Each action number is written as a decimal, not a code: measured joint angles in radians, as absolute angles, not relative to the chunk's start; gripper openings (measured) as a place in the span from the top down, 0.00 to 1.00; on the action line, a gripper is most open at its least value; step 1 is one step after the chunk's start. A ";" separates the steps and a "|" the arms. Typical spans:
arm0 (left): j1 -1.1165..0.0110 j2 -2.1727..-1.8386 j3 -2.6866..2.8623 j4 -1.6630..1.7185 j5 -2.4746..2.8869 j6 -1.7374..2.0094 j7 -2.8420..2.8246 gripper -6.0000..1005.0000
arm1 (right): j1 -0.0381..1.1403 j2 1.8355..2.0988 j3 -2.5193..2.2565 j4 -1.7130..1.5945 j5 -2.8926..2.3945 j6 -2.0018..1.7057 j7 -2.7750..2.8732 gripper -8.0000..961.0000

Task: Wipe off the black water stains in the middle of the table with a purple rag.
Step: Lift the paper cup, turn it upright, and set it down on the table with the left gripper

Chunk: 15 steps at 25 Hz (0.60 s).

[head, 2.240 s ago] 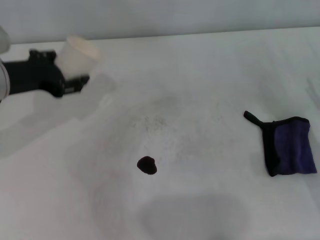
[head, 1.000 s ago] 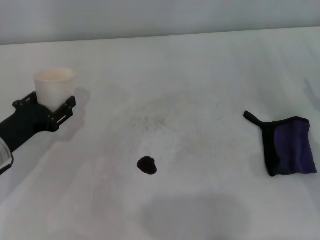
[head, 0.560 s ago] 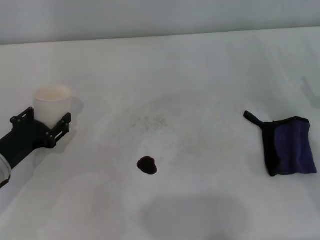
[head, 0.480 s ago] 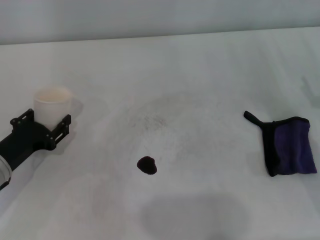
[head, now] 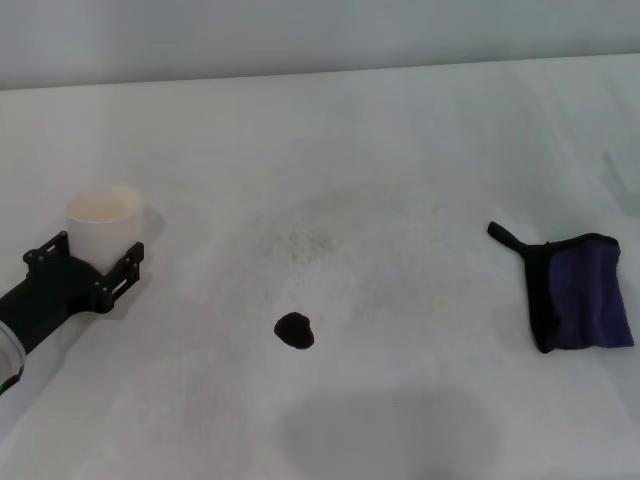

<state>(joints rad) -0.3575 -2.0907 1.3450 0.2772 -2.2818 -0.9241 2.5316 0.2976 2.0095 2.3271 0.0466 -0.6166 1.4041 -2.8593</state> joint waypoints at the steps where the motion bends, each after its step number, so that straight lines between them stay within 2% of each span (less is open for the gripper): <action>1: -0.360 -2.091 1.345 0.278 -2.282 -0.924 2.532 0.38 | 0.298 2.010 2.327 0.047 -0.617 1.403 -2.859 0.10; 11: -0.434 -2.093 1.368 0.211 -2.290 -0.947 2.529 0.38 | 0.292 2.010 2.325 0.041 -0.620 1.429 -2.859 0.10; 15: -0.419 -2.096 1.370 0.202 -2.293 -0.952 2.525 0.38 | 0.290 2.010 2.325 0.040 -0.620 1.431 -2.859 0.10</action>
<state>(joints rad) -0.4195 -2.0960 1.3697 0.2021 -2.2926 -0.9517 2.5247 0.2898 2.0095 2.3255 0.0401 -0.6198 1.4307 -2.8593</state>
